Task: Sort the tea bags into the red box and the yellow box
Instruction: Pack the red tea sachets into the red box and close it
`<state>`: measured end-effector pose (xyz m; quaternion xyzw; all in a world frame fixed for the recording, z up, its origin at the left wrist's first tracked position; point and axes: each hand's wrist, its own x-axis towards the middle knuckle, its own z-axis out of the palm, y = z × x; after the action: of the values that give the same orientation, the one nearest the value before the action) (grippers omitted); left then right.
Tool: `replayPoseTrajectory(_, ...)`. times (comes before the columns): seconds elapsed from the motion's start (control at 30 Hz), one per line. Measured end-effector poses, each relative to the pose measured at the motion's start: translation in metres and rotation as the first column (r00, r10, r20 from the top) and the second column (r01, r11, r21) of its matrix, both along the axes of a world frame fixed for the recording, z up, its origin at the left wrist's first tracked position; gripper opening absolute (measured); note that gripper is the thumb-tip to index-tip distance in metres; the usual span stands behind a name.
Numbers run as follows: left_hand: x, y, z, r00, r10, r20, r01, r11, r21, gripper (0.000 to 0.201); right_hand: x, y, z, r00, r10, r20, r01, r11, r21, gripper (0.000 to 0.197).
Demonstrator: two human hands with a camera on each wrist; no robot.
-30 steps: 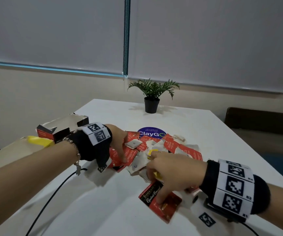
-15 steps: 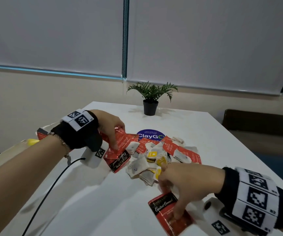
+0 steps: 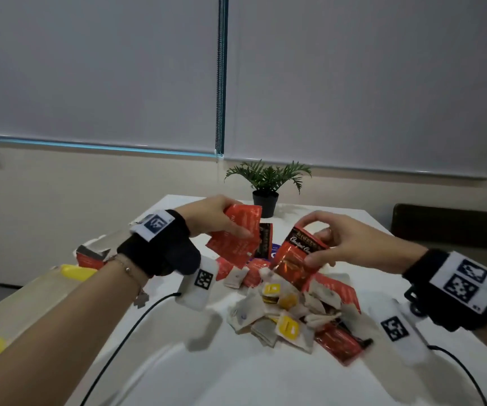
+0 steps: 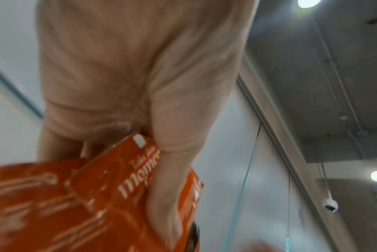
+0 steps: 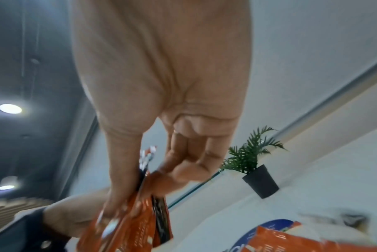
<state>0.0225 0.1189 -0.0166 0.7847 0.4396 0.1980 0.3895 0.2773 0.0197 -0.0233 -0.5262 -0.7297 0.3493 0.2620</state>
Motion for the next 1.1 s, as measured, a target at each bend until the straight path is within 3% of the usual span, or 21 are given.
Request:
replayPoseTrajectory(0.13, 0.038, -0.005, -0.012, 0.945, -0.023, 0.327, 0.076, 0.986, -0.150, 0.032, 0.004, 0.018, -0.018, 0.974, -0.139, -0.182, 0.164, 0.978, 0.131, 0.049)
replayPoseTrajectory(0.3, 0.081, -0.018, -0.021, 0.792, 0.115, 0.599, 0.173, 0.899, -0.402, 0.032, 0.014, 0.028, -0.034, 0.923, -0.292, -0.252, 0.360, 0.886, 0.293, 0.018)
replayPoseTrajectory(0.37, 0.095, -0.022, -0.021, 0.766, 0.153, 0.624, 0.191, 0.873, -0.449, 0.034, 0.015, 0.031, -0.038, 0.893, -0.325, -0.312, 0.407, 0.878, 0.250, 0.019)
replayPoseTrajectory(0.47, 0.114, -0.025, -0.019, 0.760, 0.145, 0.634, 0.217, 0.862, -0.457, 0.039, 0.010, 0.033, -0.038, 0.788, -0.300, -0.537, 0.369, 0.929, 0.023, 0.023)
replayPoseTrajectory(0.63, 0.137, -0.018, -0.017, 0.865, 0.167, 0.474, 0.009, 0.938, -0.347, 0.050, 0.013, 0.033, -0.033, 0.689, -0.300, -0.660, 0.354, 0.933, -0.055, 0.027)
replayPoseTrajectory(0.73, 0.134, -0.019, -0.014, 0.943, 0.062, 0.326, 0.033, 0.961, -0.276, 0.074, 0.028, 0.039, -0.033, 0.688, -0.340, -0.642, 0.349, 0.930, -0.118, 0.030)
replayPoseTrajectory(0.83, 0.120, -0.013, -0.014, 0.990, -0.012, 0.139, 0.043, 0.973, -0.225, 0.071, 0.058, 0.049, -0.032, 0.682, -0.491, -0.542, 0.473, 0.861, -0.184, 0.036)
replayPoseTrajectory(0.97, 0.104, 0.009, -0.026, 0.979, -0.055, -0.197, 0.043, 0.997, -0.065, 0.061, 0.100, 0.054, -0.042, 0.679, -0.705, -0.202, 0.677, 0.709, -0.197, 0.035)
replayPoseTrajectory(1.03, 0.101, 0.014, -0.030, 0.911, -0.125, -0.392, 0.144, 0.989, 0.018, 0.067, 0.120, 0.062, -0.055, 0.696, -0.715, 0.060, 0.713, 0.680, -0.172, 0.046)
replayPoseTrajectory(1.1, 0.102, 0.014, -0.033, 0.812, -0.201, -0.548, 0.269, 0.962, 0.047, 0.080, 0.132, 0.069, -0.063, 0.675, -0.635, 0.375, 0.717, 0.684, -0.133, 0.061)
